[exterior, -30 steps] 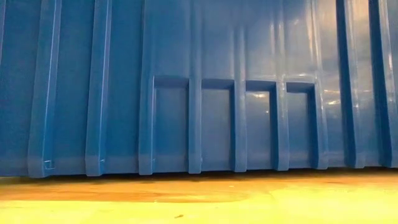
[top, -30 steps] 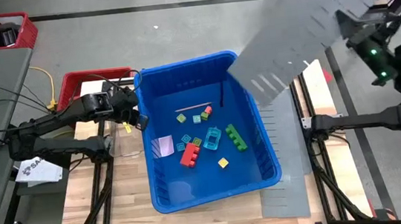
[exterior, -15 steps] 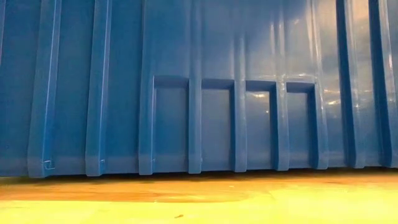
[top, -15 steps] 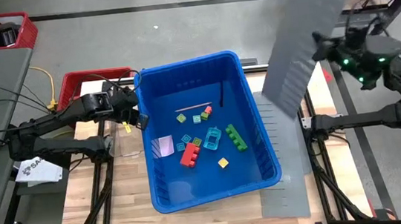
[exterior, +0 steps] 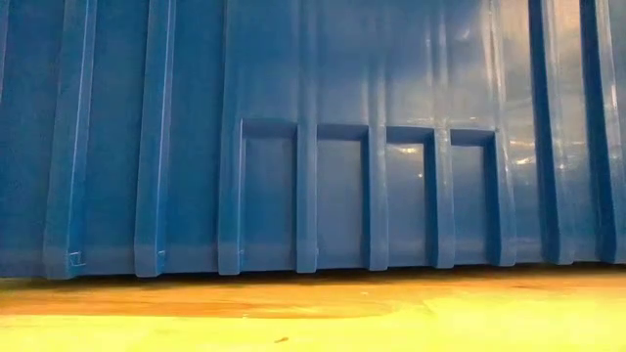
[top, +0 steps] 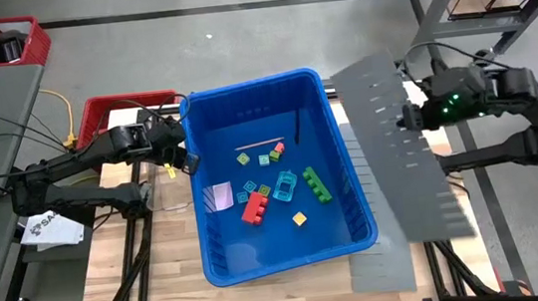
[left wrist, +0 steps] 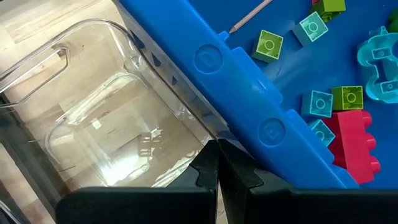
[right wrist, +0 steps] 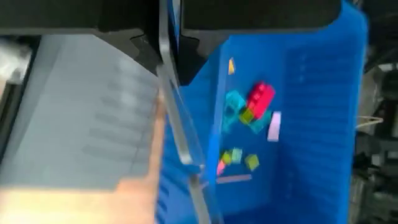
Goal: Sort blocks
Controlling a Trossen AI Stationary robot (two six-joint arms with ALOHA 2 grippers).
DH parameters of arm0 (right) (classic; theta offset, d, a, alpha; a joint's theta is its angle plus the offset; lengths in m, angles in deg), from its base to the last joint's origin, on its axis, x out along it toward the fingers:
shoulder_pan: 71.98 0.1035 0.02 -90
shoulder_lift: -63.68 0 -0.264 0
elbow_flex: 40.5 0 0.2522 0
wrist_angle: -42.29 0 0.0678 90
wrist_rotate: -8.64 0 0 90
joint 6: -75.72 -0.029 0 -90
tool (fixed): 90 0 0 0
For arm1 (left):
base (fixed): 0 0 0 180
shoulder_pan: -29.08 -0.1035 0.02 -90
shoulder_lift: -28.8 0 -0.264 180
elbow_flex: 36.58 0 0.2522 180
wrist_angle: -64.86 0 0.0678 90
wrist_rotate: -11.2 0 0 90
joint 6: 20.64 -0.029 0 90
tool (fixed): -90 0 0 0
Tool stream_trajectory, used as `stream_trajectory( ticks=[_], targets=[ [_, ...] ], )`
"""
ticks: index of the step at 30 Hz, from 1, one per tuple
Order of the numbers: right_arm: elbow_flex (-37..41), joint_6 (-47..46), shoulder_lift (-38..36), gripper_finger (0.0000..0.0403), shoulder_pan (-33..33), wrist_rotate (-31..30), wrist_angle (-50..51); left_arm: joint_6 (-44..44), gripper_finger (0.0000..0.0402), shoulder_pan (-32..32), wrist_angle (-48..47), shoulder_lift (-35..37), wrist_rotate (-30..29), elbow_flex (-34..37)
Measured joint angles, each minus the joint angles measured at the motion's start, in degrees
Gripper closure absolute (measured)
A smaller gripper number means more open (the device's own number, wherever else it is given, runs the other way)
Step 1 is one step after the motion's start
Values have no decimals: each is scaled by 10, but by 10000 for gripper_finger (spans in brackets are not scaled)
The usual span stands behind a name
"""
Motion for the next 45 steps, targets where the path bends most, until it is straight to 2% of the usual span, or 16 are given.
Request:
stream_trajectory(
  ticks=[4,11,14,18,20,23,27,36,40,43,45],
  targets=[
    [20,-54,13,403,16,27,13,-4,401,0,-1,0,2,0],
    [122,-167,6,403,41,3,12,-15,401,0,-2,0,5,0],
    [190,-176,7,403,52,42,-17,-20,401,0,-2,0,3,0],
    [271,-182,9,403,72,128,-122,-41,401,0,-2,0,3,0],
    [298,-205,8,403,83,122,-160,-49,401,0,-2,0,2,0],
    [318,-229,9,402,91,69,-186,-50,401,0,-2,0,2,0],
    [311,-228,8,382,96,26,-189,-49,401,0,-3,0,16,0],
    [231,-193,7,273,96,21,-90,-56,401,0,-5,0,33,0],
    [174,-174,7,242,96,-17,-43,-60,401,0,-8,0,33,0],
    [126,-167,7,235,96,-70,-75,-85,401,0,-29,0,35,0],
    [106,-140,11,234,96,-102,-152,-109,401,0,-47,1,35,0]
  ],
)
